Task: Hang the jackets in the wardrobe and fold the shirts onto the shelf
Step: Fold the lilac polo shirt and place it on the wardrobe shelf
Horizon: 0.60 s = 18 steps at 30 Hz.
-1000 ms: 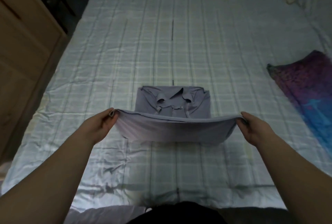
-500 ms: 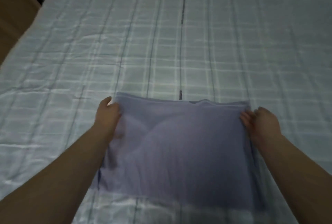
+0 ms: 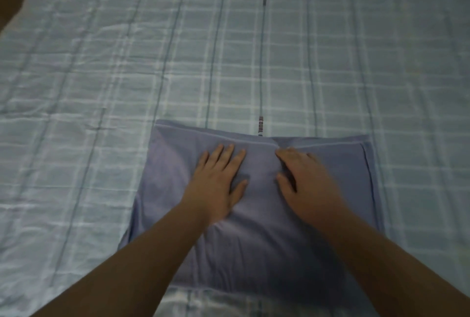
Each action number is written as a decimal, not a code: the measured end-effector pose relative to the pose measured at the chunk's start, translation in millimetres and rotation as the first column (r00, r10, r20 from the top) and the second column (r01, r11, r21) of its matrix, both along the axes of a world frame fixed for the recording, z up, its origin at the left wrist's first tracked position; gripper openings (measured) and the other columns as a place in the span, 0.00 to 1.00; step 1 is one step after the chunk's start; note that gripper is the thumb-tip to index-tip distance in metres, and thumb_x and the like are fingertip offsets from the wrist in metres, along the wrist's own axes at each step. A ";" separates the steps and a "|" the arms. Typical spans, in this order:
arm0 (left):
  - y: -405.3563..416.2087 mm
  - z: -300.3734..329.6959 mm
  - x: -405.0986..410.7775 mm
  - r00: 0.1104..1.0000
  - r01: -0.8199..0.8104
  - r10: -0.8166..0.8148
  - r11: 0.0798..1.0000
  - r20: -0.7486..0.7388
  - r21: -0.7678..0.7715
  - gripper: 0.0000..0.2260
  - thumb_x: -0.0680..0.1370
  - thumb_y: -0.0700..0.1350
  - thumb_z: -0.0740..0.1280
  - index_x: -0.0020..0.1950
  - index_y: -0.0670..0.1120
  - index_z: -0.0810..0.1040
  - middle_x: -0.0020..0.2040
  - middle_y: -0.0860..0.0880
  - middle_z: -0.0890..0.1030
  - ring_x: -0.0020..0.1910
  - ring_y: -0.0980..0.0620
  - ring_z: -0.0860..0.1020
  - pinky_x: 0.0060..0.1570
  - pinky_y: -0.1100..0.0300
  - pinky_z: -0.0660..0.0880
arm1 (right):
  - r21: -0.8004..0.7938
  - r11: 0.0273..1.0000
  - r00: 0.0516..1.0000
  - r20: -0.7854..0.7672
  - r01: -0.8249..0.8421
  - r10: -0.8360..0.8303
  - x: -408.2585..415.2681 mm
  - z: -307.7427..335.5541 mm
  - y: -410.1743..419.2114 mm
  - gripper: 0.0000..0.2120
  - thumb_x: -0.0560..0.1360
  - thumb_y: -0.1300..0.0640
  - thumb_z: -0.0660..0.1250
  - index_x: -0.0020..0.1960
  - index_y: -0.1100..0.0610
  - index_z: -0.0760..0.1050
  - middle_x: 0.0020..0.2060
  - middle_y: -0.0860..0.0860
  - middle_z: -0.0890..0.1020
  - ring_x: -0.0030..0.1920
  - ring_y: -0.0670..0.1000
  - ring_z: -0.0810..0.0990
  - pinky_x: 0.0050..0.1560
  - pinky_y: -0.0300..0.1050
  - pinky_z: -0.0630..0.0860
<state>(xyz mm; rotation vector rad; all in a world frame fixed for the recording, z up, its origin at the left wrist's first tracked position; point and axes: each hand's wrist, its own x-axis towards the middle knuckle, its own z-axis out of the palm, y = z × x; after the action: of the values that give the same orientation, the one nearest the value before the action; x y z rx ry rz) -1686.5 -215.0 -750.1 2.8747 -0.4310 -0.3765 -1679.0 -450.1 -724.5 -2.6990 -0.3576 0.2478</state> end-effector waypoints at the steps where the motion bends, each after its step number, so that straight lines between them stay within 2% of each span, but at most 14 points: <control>1: 1.3 -0.9 -1.8 1.000 0.028 -0.028 1.000 -0.013 0.011 0.31 0.79 0.64 0.49 0.80 0.53 0.52 0.80 0.49 0.56 0.79 0.47 0.53 0.76 0.45 0.50 | -0.035 0.999 0.999 -0.001 -0.034 0.034 -3.8 -3.2 -3.1 0.25 0.77 0.47 0.57 0.72 0.54 0.70 0.68 0.53 0.75 0.70 0.53 0.70 0.74 0.48 0.57; 4: -0.7 -2.6 -4.0 0.997 0.075 -0.075 0.996 0.006 0.049 0.31 0.79 0.64 0.50 0.81 0.55 0.49 0.80 0.48 0.54 0.79 0.46 0.53 0.76 0.43 0.52 | -0.184 0.971 0.988 -0.017 -0.154 0.153 -13.3 -15.8 -7.8 0.26 0.78 0.49 0.57 0.75 0.54 0.67 0.73 0.51 0.71 0.74 0.52 0.64 0.76 0.49 0.51; 8: 3.8 -9.7 -5.6 0.994 0.092 -0.096 0.991 0.046 0.095 0.27 0.81 0.61 0.50 0.80 0.56 0.53 0.80 0.46 0.57 0.78 0.43 0.57 0.74 0.41 0.55 | -0.261 0.948 0.983 -0.023 -0.180 0.181 -15.7 -20.0 -8.2 0.27 0.81 0.46 0.52 0.78 0.52 0.60 0.76 0.50 0.65 0.77 0.52 0.59 0.78 0.51 0.49; 13: -16.7 1.9 0.7 0.998 0.032 -0.038 0.991 0.041 0.130 0.28 0.81 0.63 0.42 0.80 0.57 0.49 0.81 0.48 0.51 0.80 0.45 0.48 0.76 0.40 0.44 | -0.280 0.953 0.993 -0.039 -0.114 0.108 -11.0 -22.2 -9.4 0.28 0.81 0.42 0.47 0.80 0.49 0.56 0.78 0.53 0.60 0.78 0.55 0.56 0.77 0.60 0.53; 18: -32.8 -10.6 22.2 0.999 0.038 -0.037 0.992 -0.008 0.124 0.27 0.81 0.62 0.39 0.80 0.58 0.40 0.81 0.49 0.44 0.80 0.47 0.42 0.76 0.42 0.41 | -0.222 0.975 0.997 -0.079 0.001 -0.019 5.4 -31.3 -12.0 0.30 0.80 0.40 0.40 0.80 0.48 0.49 0.80 0.51 0.53 0.79 0.53 0.51 0.77 0.59 0.46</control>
<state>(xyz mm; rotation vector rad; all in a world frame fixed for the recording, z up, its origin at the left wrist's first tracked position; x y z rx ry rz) -1664.3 -247.8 -760.7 2.9883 -0.4778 -0.4316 -1673.6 -462.1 -755.9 -2.8976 -0.3084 0.4155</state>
